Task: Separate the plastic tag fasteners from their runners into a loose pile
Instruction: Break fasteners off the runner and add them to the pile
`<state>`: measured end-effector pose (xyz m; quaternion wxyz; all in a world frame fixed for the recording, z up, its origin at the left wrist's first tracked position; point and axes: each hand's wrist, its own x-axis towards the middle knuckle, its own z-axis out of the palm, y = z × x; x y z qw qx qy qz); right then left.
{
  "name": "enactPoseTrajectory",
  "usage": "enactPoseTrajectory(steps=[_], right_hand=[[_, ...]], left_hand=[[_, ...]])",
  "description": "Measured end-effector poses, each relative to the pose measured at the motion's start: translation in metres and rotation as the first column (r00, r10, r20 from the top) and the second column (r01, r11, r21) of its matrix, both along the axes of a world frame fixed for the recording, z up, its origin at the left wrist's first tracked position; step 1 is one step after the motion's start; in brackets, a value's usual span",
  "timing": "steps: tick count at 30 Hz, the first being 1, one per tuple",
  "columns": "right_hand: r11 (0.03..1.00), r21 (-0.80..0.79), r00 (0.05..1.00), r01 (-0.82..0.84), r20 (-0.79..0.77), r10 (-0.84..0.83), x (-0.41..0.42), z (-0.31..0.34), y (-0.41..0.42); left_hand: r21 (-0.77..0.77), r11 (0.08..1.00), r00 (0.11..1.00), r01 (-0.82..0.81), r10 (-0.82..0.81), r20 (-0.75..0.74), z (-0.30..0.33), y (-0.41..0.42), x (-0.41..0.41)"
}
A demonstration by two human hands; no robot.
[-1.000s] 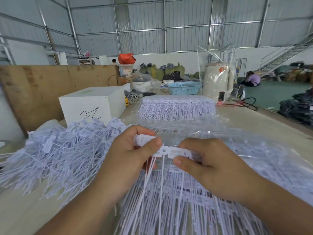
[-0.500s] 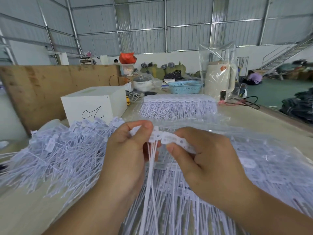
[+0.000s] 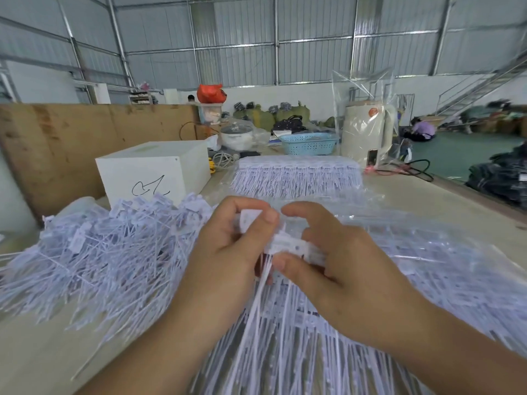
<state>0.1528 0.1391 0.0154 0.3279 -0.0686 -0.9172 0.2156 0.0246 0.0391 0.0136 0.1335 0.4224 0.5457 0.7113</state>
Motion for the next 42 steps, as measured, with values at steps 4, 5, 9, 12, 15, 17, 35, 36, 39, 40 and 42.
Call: enactPoseTrajectory(steps=[4, 5, 9, 12, 15, 17, 35, 36, 39, 40, 42], right_hand=[[0.999, -0.032, 0.999, -0.037, 0.008, 0.037, -0.004, -0.002, 0.002], [0.998, -0.048, 0.999, -0.038, 0.030, 0.040, -0.005, -0.002, 0.002], [0.999, -0.032, 0.980, 0.014, 0.198, -0.007, -0.001, -0.001, 0.012], [0.985, -0.170, 0.983, 0.023, 0.182, 0.008, 0.004, 0.002, 0.024], [0.973, -0.230, 0.986, 0.015, 0.164, 0.024, 0.006, 0.002, 0.028], [0.974, -0.227, 0.972, -0.028, 0.222, 0.079, 0.007, 0.004, 0.025], [0.903, -0.429, 0.981, 0.005, 0.176, 0.078, 0.000, 0.008, 0.022], [0.930, -0.367, 0.992, 0.003, 0.122, 0.044, -0.002, 0.007, 0.020], [0.996, 0.022, 0.996, 0.085, 0.001, -0.085, -0.006, 0.002, 0.014], [0.982, 0.150, 0.994, 0.111, -0.035, -0.107, -0.006, 0.001, 0.013], [0.936, 0.327, 0.992, 0.128, -0.051, -0.118, -0.005, 0.000, 0.009]], left_hand=[[-0.060, 0.996, 0.997, 0.072, -0.074, -0.034, -0.005, 0.000, 0.000], [-0.080, 0.995, 0.996, 0.064, -0.069, -0.059, -0.006, 0.001, 0.000], [-0.094, 0.990, 0.989, -0.107, 0.097, -0.110, -0.004, -0.001, -0.016], [-0.045, 0.980, 0.981, -0.192, 0.191, -0.034, 0.001, -0.006, -0.031], [-0.074, 0.978, 0.981, -0.195, 0.193, -0.029, -0.001, -0.006, -0.034], [-0.099, 0.976, 0.980, -0.195, 0.190, -0.057, -0.004, -0.004, -0.034], [-0.068, 0.976, 0.979, -0.205, 0.205, -0.010, -0.006, 0.003, -0.026], [-0.058, 0.977, 0.976, -0.203, 0.207, 0.062, -0.006, 0.005, -0.026], [-0.020, 0.990, 0.938, -0.142, 0.141, 0.316, -0.004, 0.011, -0.030], [-0.018, 0.992, 0.920, -0.123, 0.121, 0.373, -0.005, 0.013, -0.030], [-0.036, 0.995, 0.887, -0.095, 0.101, 0.451, -0.009, 0.017, -0.032]])
